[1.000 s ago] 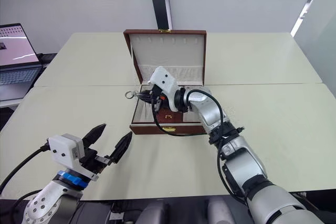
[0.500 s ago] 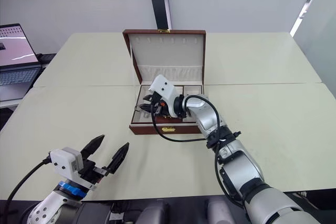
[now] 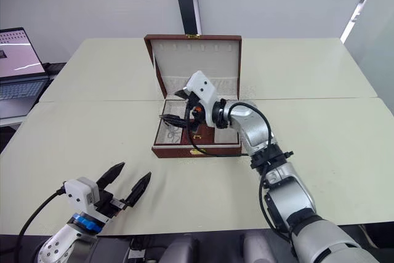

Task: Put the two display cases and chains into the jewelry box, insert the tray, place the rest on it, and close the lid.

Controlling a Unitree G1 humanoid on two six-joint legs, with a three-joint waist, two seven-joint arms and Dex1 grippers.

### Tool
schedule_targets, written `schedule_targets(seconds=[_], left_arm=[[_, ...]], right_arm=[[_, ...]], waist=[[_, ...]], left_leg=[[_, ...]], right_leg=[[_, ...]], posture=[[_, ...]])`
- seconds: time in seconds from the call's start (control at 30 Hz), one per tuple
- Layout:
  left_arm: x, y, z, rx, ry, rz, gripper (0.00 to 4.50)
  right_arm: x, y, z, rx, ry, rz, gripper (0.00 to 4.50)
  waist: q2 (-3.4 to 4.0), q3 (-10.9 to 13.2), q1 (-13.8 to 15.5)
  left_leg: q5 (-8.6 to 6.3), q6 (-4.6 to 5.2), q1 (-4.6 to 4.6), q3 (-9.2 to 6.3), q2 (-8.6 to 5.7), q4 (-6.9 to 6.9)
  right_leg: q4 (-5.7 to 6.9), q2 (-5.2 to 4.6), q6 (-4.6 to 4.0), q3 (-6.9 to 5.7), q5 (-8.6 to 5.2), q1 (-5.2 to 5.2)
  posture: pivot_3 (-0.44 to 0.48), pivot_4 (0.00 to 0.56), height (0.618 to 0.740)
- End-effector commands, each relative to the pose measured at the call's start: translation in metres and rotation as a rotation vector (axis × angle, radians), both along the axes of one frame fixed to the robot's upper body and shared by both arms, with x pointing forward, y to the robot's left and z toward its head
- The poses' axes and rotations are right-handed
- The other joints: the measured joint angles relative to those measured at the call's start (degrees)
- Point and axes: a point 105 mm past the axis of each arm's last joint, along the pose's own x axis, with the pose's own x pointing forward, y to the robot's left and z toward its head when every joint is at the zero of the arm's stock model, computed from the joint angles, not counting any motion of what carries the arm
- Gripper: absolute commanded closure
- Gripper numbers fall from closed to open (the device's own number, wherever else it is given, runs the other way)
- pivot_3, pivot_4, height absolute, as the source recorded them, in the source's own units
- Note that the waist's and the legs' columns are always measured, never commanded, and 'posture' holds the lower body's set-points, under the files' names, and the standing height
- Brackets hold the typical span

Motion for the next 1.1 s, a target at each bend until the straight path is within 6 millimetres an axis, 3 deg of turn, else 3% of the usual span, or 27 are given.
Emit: schedule_targets(seconds=[0.03,0.13,0.3,0.53,0.63,0.9,1.1], left_arm=[[0.004,0.007,0.009,0.019,-0.025,-0.021,0.0],[0.011,0.013,0.013,0.038,-0.013,-0.057,0.0],[0.026,0.038,0.025,0.1,0.017,-0.098,0.0],[0.036,0.075,0.045,0.196,0.061,-0.094,0.0],[0.04,0.086,0.053,0.231,0.071,-0.081,0.0],[0.044,0.116,0.067,0.278,0.088,-0.014,0.0],[0.043,0.125,0.067,0.281,0.088,0.029,0.0]], right_arm=[[-0.007,-0.02,0.01,0.038,-0.026,0.014,0.03],[-0.012,-0.046,0.0,0.007,-0.016,0.002,0.03],[-0.024,-0.11,-0.022,-0.044,0.038,-0.067,0.03],[-0.034,-0.197,-0.041,-0.099,0.096,-0.281,0.03],[-0.04,-0.225,-0.048,-0.11,0.121,-0.368,0.03],[-0.058,-0.281,-0.068,-0.137,0.167,-0.569,0.03],[-0.064,-0.302,-0.079,-0.142,0.167,-0.663,0.03]], waist=[[0.0,0.0,0.0],[0.0,0.0,0.0],[-0.01,0.0,0.3],[-0.01,0.0,0.2],[-0.01,0.0,0.1],[-0.02,0.0,0.2],[-0.01,0.1,0.2]], left_leg=[[0.0,0.0,-0.01,0.02,0.0,0.0],[0.0,0.0,-0.01,0.02,-0.01,0.0],[0.0,0.0,-0.04,0.01,-0.02,0.0],[0.0,0.01,-0.04,0.01,0.0,-0.01],[0.0,0.01,-0.05,0.05,-0.01,-0.01],[0.0,0.01,-0.03,0.08,-0.01,-0.01],[0.0,0.01,-0.02,0.08,0.0,-0.01]], right_leg=[[0.0,0.0,0.0,0.01,0.0,-0.01],[0.0,-0.02,0.0,0.01,0.0,-0.01],[-0.03,-0.01,0.0,-0.02,0.0,0.0],[-0.03,0.01,0.01,-0.03,0.0,0.01],[-0.04,0.01,0.01,0.0,0.0,0.0],[-0.04,-0.01,0.01,0.03,0.0,0.01],[-0.04,-0.01,0.01,0.04,0.0,0.02]], posture=[[0.0,0.15,0.74],[0.0,0.15,0.74],[0.0,0.15,0.74],[0.0,0.15,0.74],[0.0,0.15,0.74],[0.0,0.15,0.74],[0.0,0.15,0.74]])
